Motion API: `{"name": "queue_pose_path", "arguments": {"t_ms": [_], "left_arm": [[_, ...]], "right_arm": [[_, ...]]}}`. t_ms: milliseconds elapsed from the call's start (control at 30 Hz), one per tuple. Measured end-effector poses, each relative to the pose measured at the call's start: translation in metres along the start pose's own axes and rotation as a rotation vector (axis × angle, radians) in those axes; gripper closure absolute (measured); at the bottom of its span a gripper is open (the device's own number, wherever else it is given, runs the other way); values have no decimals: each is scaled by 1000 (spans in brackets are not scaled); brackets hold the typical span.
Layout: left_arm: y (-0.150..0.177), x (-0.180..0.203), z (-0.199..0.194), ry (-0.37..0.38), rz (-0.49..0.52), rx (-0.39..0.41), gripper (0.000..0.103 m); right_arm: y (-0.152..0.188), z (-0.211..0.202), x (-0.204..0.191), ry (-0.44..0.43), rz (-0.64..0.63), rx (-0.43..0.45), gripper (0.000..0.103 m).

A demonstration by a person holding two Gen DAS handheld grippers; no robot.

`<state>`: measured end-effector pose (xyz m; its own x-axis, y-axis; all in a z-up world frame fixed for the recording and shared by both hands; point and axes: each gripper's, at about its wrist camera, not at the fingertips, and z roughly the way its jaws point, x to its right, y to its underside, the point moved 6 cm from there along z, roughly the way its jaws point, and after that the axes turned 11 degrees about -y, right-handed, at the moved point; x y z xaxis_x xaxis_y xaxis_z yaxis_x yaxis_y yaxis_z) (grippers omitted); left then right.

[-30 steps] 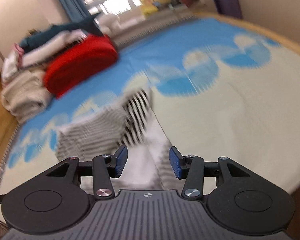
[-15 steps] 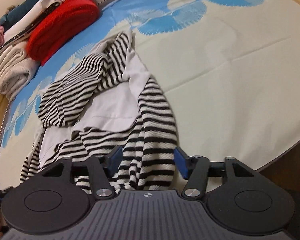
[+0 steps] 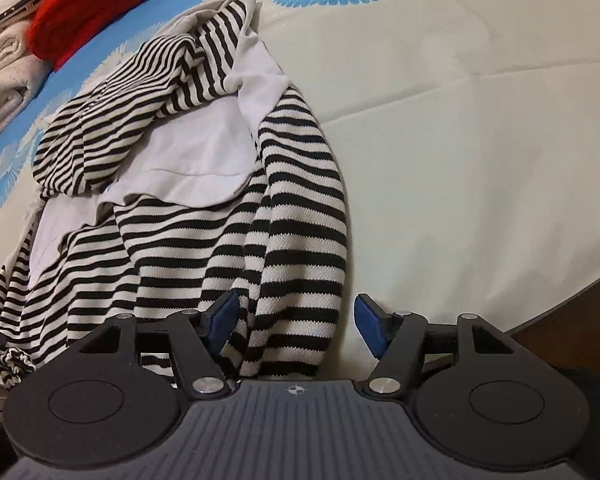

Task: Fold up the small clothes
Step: 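Move both grippers to the striped side edge of the top, then grasp the striped side edge with both grippers and lift it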

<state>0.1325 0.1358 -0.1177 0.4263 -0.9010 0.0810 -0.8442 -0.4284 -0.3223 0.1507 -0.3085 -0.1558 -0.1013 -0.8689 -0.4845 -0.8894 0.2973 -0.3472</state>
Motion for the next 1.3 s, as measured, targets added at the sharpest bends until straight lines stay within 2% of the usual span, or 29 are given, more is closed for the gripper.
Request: {"name": "queue_pose_path", "arguments": {"t_ms": [233, 333, 400, 433, 467, 500, 567, 667, 733, 800, 867, 933, 1033, 1100, 1167, 1300], "left_arm": [[5, -6, 13, -38, -35, -20, 37], [6, -4, 14, -35, -19, -18, 43], [7, -1, 13, -33, 4, -14, 65], [8, 1, 13, -26, 14, -11, 73], [9, 2, 11, -14, 22, -5, 93], [8, 4, 8, -8, 28, 8, 94], [7, 6, -4, 9, 42, 52, 95], [8, 11, -27, 79, 47, 108, 95], [11, 11, -38, 102, 55, 119, 95], [17, 7, -36, 82, 61, 89, 95], [19, 1, -22, 43, 42, 32, 94], [17, -1, -11, 27, 20, -4, 91], [15, 0, -5, 16, 9, -21, 79], [15, 1, -4, 18, 12, -24, 66], [17, 3, -3, 5, 22, -26, 62], [22, -3, 4, -22, 30, -52, 60]], "right_arm": [[5, 5, 8, -18, 48, -12, 38], [7, 6, 7, -23, 44, -10, 41], [8, 7, 4, -32, 30, -13, 60], [8, 7, 2, -43, 21, -13, 66], [8, 6, 0, -50, 10, -8, 79], [7, 4, -3, -64, 1, 0, 95], [1, -8, -4, -95, 13, 53, 95], [-11, -39, 0, -145, 60, 178, 96], [-13, -52, 6, -150, 83, 212, 96], [-8, -53, 14, -129, 100, 179, 96], [1, -40, 19, -104, 106, 94, 96], [7, -30, 20, -97, 102, 49, 95], [6, -24, 17, -80, 96, 40, 87], [3, -21, 17, -64, 111, 48, 73], [2, -18, 18, -47, 113, 43, 64], [5, -5, 19, -12, 82, -2, 61]]}}
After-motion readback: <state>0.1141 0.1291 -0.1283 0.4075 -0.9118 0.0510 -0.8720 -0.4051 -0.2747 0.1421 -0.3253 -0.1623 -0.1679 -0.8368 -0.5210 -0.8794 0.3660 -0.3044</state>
